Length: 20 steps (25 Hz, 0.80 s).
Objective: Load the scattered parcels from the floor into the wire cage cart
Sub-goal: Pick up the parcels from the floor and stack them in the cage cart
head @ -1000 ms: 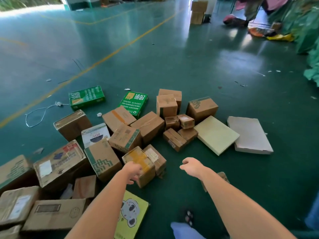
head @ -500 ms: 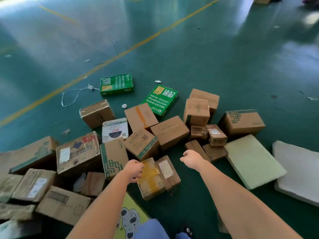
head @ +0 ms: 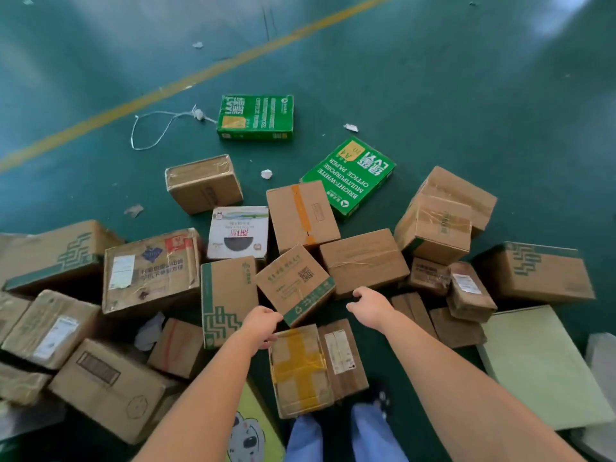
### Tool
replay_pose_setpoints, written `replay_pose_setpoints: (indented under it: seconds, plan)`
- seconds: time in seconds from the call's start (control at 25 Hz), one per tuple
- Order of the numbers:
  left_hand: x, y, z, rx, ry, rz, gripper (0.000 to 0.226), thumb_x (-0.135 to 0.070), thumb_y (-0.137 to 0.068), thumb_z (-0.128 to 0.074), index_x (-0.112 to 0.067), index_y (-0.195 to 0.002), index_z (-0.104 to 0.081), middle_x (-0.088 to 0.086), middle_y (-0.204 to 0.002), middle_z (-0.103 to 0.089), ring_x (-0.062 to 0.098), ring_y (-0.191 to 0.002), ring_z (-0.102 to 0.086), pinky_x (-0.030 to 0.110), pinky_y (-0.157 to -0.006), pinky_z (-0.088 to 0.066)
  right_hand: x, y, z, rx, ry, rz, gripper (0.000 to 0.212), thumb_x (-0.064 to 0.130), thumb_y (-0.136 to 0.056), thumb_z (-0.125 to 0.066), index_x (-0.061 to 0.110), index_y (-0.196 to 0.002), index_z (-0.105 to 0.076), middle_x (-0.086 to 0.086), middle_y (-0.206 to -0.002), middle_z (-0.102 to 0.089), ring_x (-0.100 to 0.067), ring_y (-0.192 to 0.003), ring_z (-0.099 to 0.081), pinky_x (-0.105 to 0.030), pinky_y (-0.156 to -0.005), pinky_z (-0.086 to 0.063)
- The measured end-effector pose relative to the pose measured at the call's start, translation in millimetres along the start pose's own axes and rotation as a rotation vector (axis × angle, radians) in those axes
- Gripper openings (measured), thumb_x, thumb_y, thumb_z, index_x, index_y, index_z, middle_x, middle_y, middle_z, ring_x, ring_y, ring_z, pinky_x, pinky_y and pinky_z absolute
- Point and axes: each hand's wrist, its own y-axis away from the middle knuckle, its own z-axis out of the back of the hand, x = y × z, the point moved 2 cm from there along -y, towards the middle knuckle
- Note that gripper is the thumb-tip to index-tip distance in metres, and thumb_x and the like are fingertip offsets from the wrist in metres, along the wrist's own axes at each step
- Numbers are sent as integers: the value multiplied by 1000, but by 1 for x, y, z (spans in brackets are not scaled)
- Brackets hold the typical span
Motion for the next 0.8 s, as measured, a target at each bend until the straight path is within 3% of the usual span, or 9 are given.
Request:
replay_pose_setpoints:
  seconds: [0.2, 0.32, 0.4, 0.6, 0.8]
  plan:
    - [-4, -86, -17, -43, 120, 72, 38, -18, -99, -50, -11, -135, -43, 11, -128, -52, 24, -106, -55, 37, -87, -52, 21, -101, -13, 33, 98, 60, 46, 20, -99, -51, 12, -142, -39, -9, -143, -46, -24, -128, -48, -33, -101, -41]
    - [0, -143, -33, -78, 202, 118, 48, -17, -99, -50, -9, -144, -34, 13, -140, -47, 29, -124, -48, 41, -102, -43, 21, -170, -35, 56, 130, 82, 53, 23, -98, -52, 13, -147, -33, -10, -147, -41, -26, -131, -44, -36, -104, -39]
    - [7, -183, -47, -103, 243, 144, 51, -16, -100, -49, -9, -146, -29, 12, -145, -43, 29, -129, -44, 40, -103, -39, 15, -215, -57, 72, 138, 93, 52, 25, -98, -53, 13, -145, -34, -10, -144, -44, -27, -129, -46, -36, -103, -40]
    - [42, -266, -77, -141, 351, 214, 54, -14, -97, -54, -10, -143, -27, 10, -142, -46, 28, -127, -46, 38, -98, -39, -17, -298, -111, 115, 82, 37, 51, 26, -96, -56, 16, -141, -35, -8, -140, -48, -27, -125, -49, -38, -100, -42]
    - [59, -286, -99, -139, 472, 248, 73, -28, -87, -65, -20, -145, -21, 5, -143, -40, 27, -126, -45, 47, -107, -38, -36, -322, -134, 62, 5, 18, 52, 31, -90, -64, 15, -134, -42, -9, -132, -47, -28, -119, -51, -43, -101, -46]
